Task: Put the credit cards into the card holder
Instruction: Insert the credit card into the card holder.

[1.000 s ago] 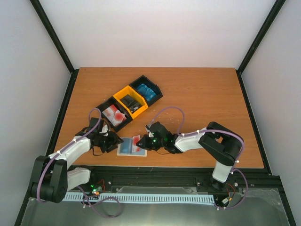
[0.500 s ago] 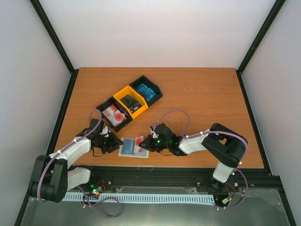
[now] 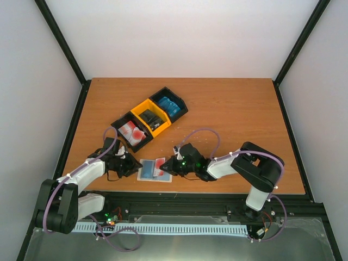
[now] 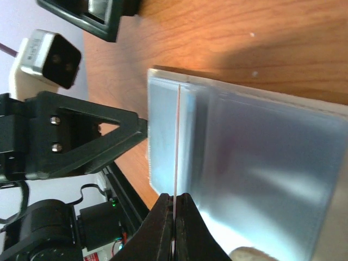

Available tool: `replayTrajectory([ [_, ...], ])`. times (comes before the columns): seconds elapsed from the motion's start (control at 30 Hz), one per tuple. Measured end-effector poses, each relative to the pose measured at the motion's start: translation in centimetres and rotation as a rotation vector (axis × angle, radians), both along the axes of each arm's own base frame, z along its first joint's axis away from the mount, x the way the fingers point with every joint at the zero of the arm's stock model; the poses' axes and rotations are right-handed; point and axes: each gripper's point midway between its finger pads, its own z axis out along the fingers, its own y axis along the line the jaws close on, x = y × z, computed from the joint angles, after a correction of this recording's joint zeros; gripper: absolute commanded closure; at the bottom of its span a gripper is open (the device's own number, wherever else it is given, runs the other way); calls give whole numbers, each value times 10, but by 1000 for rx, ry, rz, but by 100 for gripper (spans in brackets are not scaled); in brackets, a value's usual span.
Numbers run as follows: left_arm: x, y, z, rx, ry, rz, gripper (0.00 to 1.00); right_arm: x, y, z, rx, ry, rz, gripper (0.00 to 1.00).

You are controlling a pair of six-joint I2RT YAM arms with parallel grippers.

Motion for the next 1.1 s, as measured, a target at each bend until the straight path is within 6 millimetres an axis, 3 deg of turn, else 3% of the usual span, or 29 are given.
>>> replayTrajectory([
  [0.43, 0, -2, 0, -16, 3, 5, 67, -7, -4, -22, -34, 52, 12, 97],
  [1.1, -2, -1, -2, -12, 8, 5, 74, -4, -4, -10, 12, 9, -5, 97],
])
